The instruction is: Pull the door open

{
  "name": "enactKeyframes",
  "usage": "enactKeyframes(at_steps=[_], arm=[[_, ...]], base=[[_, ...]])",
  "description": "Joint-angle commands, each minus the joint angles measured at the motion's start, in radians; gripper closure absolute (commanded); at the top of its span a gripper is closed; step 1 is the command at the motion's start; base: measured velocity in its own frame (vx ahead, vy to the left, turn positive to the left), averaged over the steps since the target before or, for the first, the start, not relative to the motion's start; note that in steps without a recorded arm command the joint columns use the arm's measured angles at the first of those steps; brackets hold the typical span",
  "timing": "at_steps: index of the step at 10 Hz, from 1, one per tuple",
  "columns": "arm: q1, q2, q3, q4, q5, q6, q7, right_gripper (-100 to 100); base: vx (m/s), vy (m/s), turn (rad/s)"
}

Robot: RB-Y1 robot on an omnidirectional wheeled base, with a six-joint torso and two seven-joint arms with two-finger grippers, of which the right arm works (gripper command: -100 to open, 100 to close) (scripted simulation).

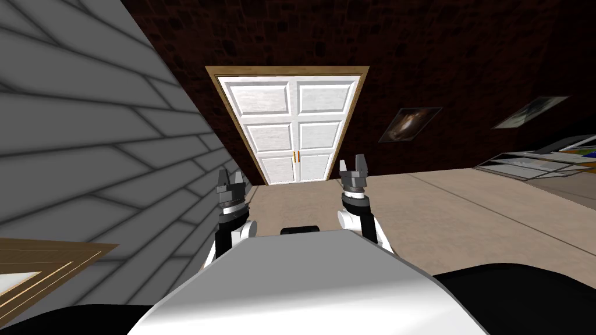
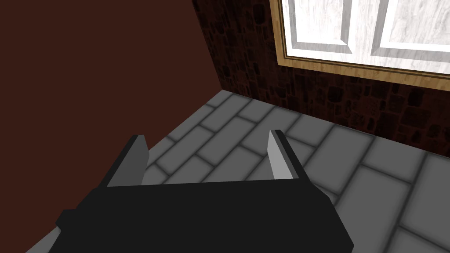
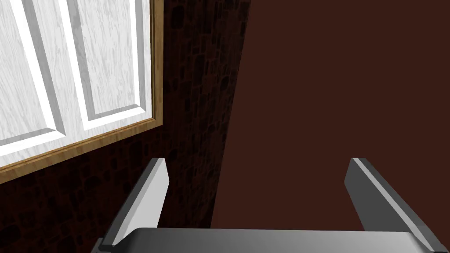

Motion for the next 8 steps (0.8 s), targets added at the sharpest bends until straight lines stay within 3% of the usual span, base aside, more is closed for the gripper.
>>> enactKeyframes(at_steps=[1,8], arm=[[-0.006,-0.009,0.005,0.032,-0.014,-0.006,-0.032,-100],[-0.032,-0.042,0.023,0.157,-0.067,-0.032,-0.156,-100]], base=[[0.012,0.056,0.020],[0.138,0.019,0.019]])
